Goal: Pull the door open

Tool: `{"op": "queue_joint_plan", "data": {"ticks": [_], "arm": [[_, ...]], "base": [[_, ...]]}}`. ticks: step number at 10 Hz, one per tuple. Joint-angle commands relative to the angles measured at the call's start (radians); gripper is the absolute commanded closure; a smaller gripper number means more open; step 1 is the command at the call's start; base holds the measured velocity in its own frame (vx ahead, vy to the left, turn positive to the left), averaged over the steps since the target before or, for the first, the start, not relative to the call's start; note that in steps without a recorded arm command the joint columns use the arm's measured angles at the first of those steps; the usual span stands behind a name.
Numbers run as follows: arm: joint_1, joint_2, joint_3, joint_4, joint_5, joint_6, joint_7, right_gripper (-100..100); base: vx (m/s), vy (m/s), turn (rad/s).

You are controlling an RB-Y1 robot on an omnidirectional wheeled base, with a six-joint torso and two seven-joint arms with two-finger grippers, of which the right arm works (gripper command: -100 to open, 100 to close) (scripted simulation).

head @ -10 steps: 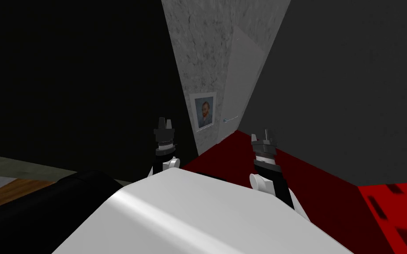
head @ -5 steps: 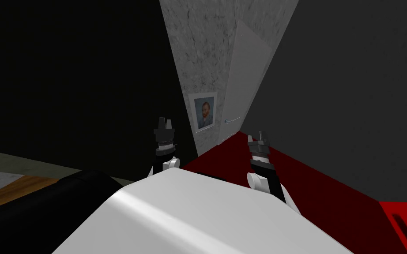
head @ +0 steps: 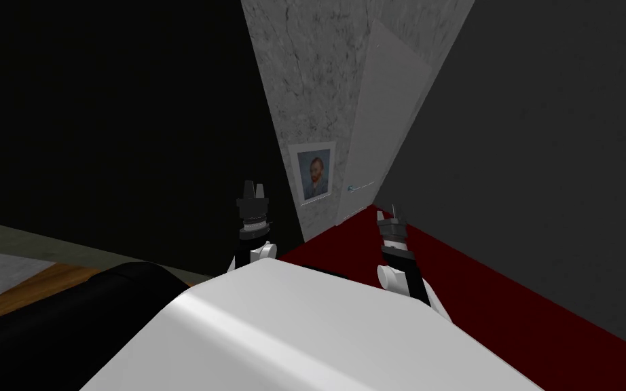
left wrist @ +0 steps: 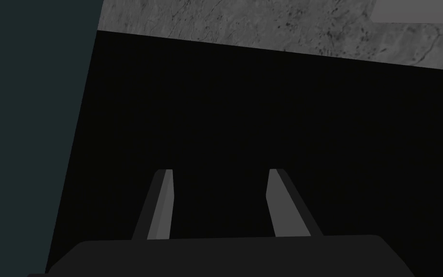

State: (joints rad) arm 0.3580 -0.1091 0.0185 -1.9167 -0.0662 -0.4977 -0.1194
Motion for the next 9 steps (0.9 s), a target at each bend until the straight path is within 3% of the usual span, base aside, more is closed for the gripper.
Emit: {"op": "queue_joint_plan", "data": {"ticks": [1,9], "arm": [[-0.014,-0.005,0.004,0.038,-0.001,-0.011,-0.003,-100],[-0.082,-0.033,0.023,0.228,-0.008,-0.066,-0.018,-100]], "base": [[0.076,-0.085,0.115],[0.081,-0.090,0.115]]}}
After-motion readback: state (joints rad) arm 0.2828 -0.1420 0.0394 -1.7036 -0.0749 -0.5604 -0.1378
